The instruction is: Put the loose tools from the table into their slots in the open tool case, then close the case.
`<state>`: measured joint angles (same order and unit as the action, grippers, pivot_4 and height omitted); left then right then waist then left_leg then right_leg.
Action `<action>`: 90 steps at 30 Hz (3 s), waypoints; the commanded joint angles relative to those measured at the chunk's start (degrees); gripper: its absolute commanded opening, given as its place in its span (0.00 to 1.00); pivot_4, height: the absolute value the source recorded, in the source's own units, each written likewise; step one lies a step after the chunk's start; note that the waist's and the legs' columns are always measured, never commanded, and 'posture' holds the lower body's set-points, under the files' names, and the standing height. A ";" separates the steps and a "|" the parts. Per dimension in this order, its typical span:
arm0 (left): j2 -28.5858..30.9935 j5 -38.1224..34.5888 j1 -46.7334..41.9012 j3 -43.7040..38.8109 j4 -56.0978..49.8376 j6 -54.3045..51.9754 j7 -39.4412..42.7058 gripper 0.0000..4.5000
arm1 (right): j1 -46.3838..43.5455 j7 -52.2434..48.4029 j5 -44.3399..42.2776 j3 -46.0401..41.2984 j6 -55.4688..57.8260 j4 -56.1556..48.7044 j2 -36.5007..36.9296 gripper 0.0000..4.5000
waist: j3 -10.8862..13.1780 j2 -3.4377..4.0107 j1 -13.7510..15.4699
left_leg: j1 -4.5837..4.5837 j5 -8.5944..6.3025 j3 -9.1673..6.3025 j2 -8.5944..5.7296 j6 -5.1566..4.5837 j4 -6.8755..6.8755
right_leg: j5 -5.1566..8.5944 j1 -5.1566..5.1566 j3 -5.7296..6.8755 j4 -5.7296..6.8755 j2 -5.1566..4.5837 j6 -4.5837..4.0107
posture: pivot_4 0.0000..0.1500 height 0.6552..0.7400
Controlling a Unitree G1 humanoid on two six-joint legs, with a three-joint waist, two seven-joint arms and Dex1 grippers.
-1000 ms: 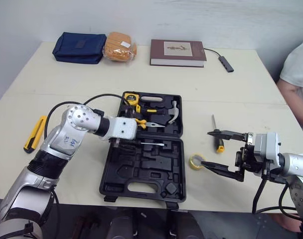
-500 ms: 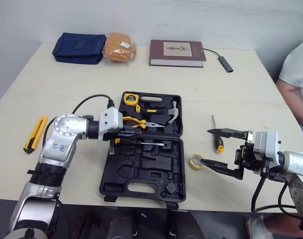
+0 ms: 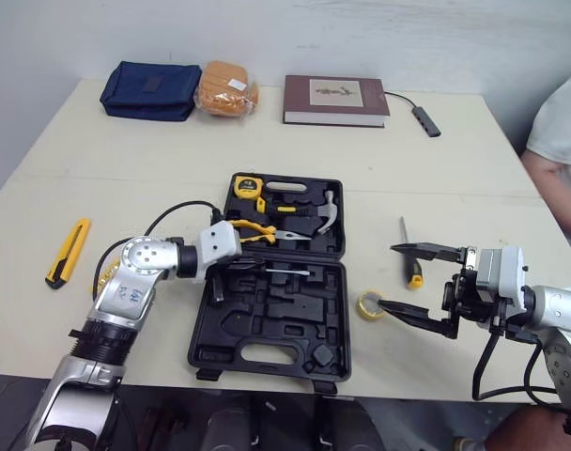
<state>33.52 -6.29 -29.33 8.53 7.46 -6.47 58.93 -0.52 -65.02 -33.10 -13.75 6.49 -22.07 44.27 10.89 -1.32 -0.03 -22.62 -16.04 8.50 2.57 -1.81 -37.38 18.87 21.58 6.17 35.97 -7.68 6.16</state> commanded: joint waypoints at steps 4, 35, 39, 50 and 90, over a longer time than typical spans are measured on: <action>-0.69 0.75 0.16 1.95 -0.51 -0.78 0.46 0.02 | 0.46 0.50 0.12 -0.68 -1.07 -0.58 -0.38 1.00 | 0.00 0.00 0.00 | 0.01 0.00 0.00 0.00 0.00 0.00 | 0.00 -0.01 0.00 0.00 -0.01 0.00 | 1.00 1.00; -2.25 15.64 10.39 14.56 8.84 4.40 -1.88 0.02 | 1.62 1.02 1.35 -0.48 -3.13 0.91 -1.88 1.00 | -2.66 1.27 0.49 | 1.22 -0.75 0.01 0.06 -0.16 0.31 | 0.11 -1.23 -0.08 -0.57 -0.32 -0.05 | 1.00 1.00; -3.57 16.99 11.38 15.11 8.14 2.92 -3.14 0.02 | 1.63 1.07 1.57 -0.49 -3.60 1.24 -2.12 1.00 | -3.03 1.77 0.33 | 1.66 -1.16 -0.01 0.14 0.10 0.35 | 0.24 -1.69 -0.33 -0.73 -0.33 -0.10 | 1.00 1.00; -6.24 -0.21 5.01 1.04 4.55 8.00 0.40 0.02 | 1.62 0.01 1.74 -1.32 -5.47 3.69 -1.50 1.00 | -2.94 1.85 1.34 | 1.54 -1.28 -0.11 0.15 0.08 0.49 | 0.27 -1.70 -0.31 -1.14 -0.39 -0.10 | 1.00 1.00; 14.91 -19.80 48.91 -67.96 31.94 13.96 -18.25 0.99 | 26.70 9.90 3.96 -38.44 -41.63 54.44 -6.49 1.00 | -0.66 0.65 -1.55 | 0.55 -0.90 -0.08 0.24 0.68 1.40 | 0.52 0.11 -0.11 -0.97 -0.48 -0.85 | 1.00 1.00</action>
<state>47.87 -24.80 19.69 -59.00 39.52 6.49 40.93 25.41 -55.79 -27.88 -50.63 -33.86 32.28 37.53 10.24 -0.67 -1.58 -22.07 -16.94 8.43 2.80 -1.12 -35.99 19.33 21.70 6.05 34.99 -8.17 5.42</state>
